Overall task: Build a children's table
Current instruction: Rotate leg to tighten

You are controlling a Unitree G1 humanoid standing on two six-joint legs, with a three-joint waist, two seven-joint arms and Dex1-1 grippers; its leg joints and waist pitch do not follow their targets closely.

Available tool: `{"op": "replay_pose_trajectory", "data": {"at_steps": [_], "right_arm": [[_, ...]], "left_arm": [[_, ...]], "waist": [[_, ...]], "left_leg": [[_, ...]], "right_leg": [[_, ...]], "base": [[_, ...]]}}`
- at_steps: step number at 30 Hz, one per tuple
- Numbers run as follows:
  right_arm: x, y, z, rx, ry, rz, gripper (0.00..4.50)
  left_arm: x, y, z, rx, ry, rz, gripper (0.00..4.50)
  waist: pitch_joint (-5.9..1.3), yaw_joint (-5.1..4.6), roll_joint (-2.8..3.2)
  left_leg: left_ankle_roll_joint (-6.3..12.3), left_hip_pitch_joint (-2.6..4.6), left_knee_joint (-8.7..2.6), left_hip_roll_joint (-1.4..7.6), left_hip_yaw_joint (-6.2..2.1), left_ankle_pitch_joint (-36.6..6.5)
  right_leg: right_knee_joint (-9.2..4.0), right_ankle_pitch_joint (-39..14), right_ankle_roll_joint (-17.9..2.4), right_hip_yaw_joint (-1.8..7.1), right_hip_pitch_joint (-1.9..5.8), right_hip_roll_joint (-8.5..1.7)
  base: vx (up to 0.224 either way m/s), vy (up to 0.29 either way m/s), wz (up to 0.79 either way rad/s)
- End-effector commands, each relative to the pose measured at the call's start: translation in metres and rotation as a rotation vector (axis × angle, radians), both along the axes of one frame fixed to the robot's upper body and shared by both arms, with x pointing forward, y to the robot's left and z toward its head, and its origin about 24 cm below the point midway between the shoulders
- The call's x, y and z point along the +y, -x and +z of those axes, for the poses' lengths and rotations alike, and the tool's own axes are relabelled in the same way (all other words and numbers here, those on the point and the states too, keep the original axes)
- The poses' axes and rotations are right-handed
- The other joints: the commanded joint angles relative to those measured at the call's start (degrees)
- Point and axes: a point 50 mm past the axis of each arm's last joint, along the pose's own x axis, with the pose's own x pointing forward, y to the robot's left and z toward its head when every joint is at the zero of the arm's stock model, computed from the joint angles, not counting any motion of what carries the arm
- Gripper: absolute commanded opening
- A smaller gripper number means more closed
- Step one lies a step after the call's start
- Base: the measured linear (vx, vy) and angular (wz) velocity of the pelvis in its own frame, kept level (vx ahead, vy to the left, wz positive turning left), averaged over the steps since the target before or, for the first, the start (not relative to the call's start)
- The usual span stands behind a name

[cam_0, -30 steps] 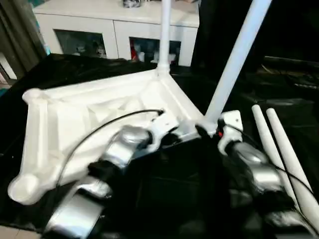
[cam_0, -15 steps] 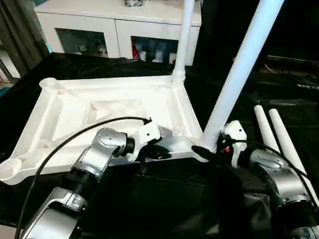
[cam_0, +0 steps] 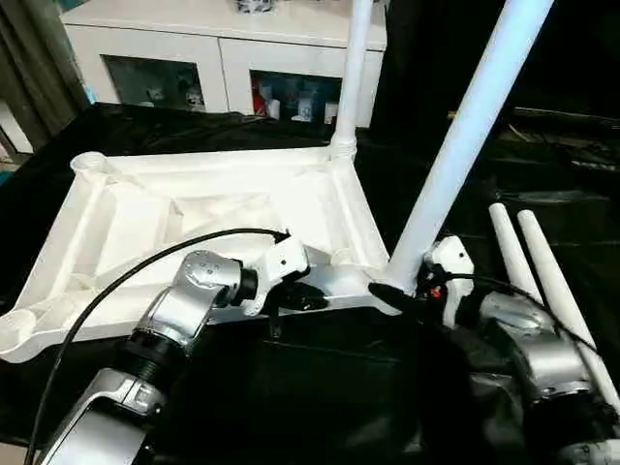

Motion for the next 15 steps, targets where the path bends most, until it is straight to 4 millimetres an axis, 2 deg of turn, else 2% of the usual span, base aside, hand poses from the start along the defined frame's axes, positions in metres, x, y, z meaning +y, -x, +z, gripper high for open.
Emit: {"op": "replay_pose_trajectory", "data": {"at_steps": [1, 2, 3, 5, 7, 9, 11, 12, 15], "right_arm": [[-0.023, -0.008, -0.013, 0.052, 0.031, -0.268, 2.77], [-0.023, -0.008, -0.014, 0.054, 0.030, -0.281, 2.77], [-0.022, -0.012, -0.022, 0.078, 0.020, -0.423, 2.77], [-0.019, -0.014, -0.025, 0.092, 0.013, -0.487, 2.76], [-0.013, -0.017, -0.029, 0.104, 0.003, -0.557, 2.76], [0.000, -0.022, -0.032, 0.120, -0.004, -0.632, 2.76], [0.011, -0.025, -0.032, 0.120, 0.004, -0.665, 2.76], [0.017, -0.027, -0.032, 0.110, 0.012, -0.665, 2.76], [0.030, -0.031, -0.027, 0.087, -0.027, -0.631, 2.76]], "left_arm": [[-0.015, 0.001, -0.009, 0.031, 0.034, 0.040, 0.00], [-0.016, 0.000, -0.010, 0.029, 0.031, 0.047, 0.00], [-0.027, -0.007, -0.013, 0.008, -0.001, 0.128, 0.00], [-0.033, -0.011, -0.014, 0.002, -0.016, 0.176, 0.00], [-0.043, -0.015, -0.015, 0.000, -0.021, 0.234, 0.00], [-0.062, -0.017, -0.012, -0.011, -0.017, 0.279, 0.00], [-0.073, -0.018, -0.011, -0.023, -0.013, 0.286, 0.00], [-0.078, -0.018, -0.010, -0.033, -0.011, 0.282, 0.00], [-0.083, -0.017, -0.009, -0.049, -0.009, 0.259, 0.00]], "waist": [[-3.03, 0.00, -1.07], [-2.97, -0.05, -0.91], [-2.93, -0.20, -0.91], [-2.98, -0.03, -0.95], [-3.05, 0.23, -0.53], [-3.07, 0.12, -0.77], [-3.12, 0.15, -0.46], [-3.20, 0.17, -0.71], [-3.14, 0.17, -0.71]], "left_leg": [[3.58, 0.74, -3.65, 3.71, -1.63, -8.7], [2.92, 0.99, -3.75, 3.75, -1.63, -9.5], [2.09, 1.02, -3.81, 3.72, -1.61, -10.0], [1.50, 1.09, -3.86, 3.76, -1.80, -10.7], [1.24, 1.27, -3.82, 3.66, -1.74, -10.9], [0.97, 1.18, -3.90, 3.61, -1.70, -11.0], [0.77, 1.31, -3.91, 3.64, -1.71, -11.4], [0.74, 1.25, -3.93, 3.65, -1.79, -11.6], [1.21, 1.06, -3.98, 3.57, -1.82, -12.5]], "right_leg": [[-4.61, -10.4, -13.0, 3.04, 2.00, -4.95], [-4.74, -11.5, -13.0, 3.09, 1.79, -4.89], [-4.83, -12.1, -12.8, 3.16, 1.68, -4.82], [-4.90, -13.0, -12.4, 3.08, 1.87, -5.03], [-4.92, -11.6, -12.2, 3.19, 1.77, -4.95], [-4.99, -11.2, -12.1, 3.22, 1.83, -4.96], [-5.06, -11.1, -12.2, 3.26, 1.63, -5.03], [-5.05, -10.7, -12.0, 3.18, 1.98, -4.99], [-5.30, -11.8, -11.0, 3.17, 2.04, -5.11]], "base": [[0.000, 0.000, 0.00], [0.000, 0.000, 0.00], [0.000, 0.000, 0.00], [0.000, 0.000, 0.00], [0.000, 0.000, 0.00], [0.000, 0.000, 0.00], [0.000, 0.000, 0.00], [0.000, 0.000, 0.00], [0.000, 0.000, 0.00]]}}
